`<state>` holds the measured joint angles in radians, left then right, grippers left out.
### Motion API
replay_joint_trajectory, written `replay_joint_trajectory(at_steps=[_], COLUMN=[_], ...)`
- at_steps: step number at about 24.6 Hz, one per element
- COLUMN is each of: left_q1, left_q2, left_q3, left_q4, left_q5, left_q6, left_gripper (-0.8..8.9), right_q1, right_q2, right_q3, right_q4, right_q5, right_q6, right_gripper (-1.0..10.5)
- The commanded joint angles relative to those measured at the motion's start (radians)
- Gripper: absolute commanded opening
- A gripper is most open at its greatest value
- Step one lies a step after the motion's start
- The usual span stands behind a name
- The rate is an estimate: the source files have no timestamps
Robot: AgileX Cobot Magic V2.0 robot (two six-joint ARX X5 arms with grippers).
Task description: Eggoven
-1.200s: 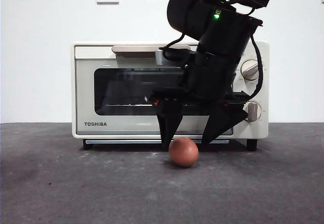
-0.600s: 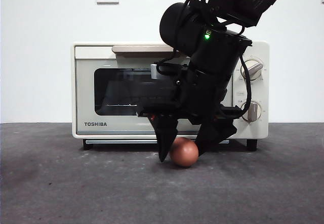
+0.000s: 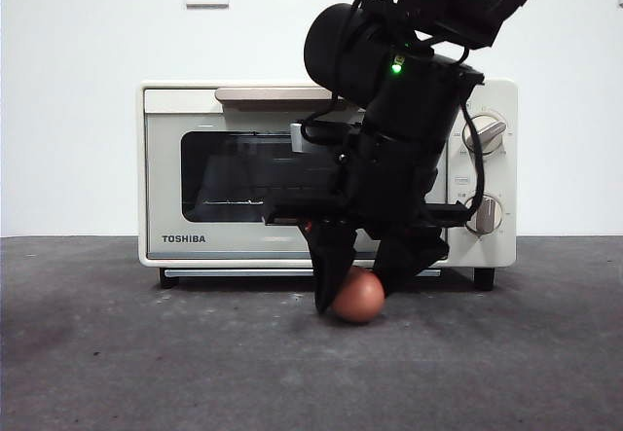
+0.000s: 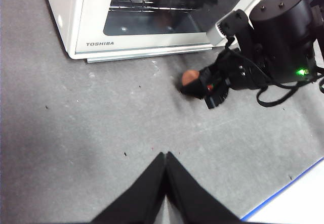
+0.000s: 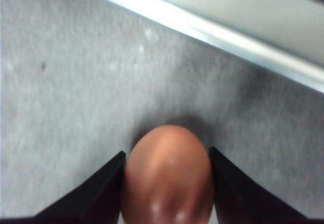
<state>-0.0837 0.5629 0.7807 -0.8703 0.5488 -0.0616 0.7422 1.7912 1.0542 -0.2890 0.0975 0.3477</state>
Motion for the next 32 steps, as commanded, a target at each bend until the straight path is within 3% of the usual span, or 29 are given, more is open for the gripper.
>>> replay_joint_trajectory(at_steps=[1,5,10,16,24,32], left_q1=[-0.003,-0.018,-0.115,-0.287,-0.385,-0.445], left_q2=[0.005,0.016,0.111,0.361,0.624,0.822], left_q3=[0.017,0.018,0.037,0.129,0.221,0.333], left_q4=[0.037,0.117,0.319,0.553,0.708,0.743], left_q5=[0.002,0.002,-0.002,-0.161,-0.229,-0.332], left_q6=[0.010,-0.033,-0.103,-0.115,-0.062,0.025], left_gripper=[0.07,0.07,0.07,0.07,0.07,0.07], right_q1=[0.032,0.090,0.161,0.167,0.167,0.167], right_q2=[-0.043,-0.206,-0.471,-0.776,-0.961,-1.077], right_q3=[0.010,0.010,0.010,0.010,0.010,0.010], right_q4=[-0.057,-0.194,-0.338,-0.445,-0.502,-0.521], right_q5=[-0.003,-0.003,0.015,0.079,0.122,0.122], right_q6=[-0.023,-0.055,-0.076,-0.074,-0.074,-0.068], right_gripper=[0.0,0.0,0.0,0.0,0.0,0.0])
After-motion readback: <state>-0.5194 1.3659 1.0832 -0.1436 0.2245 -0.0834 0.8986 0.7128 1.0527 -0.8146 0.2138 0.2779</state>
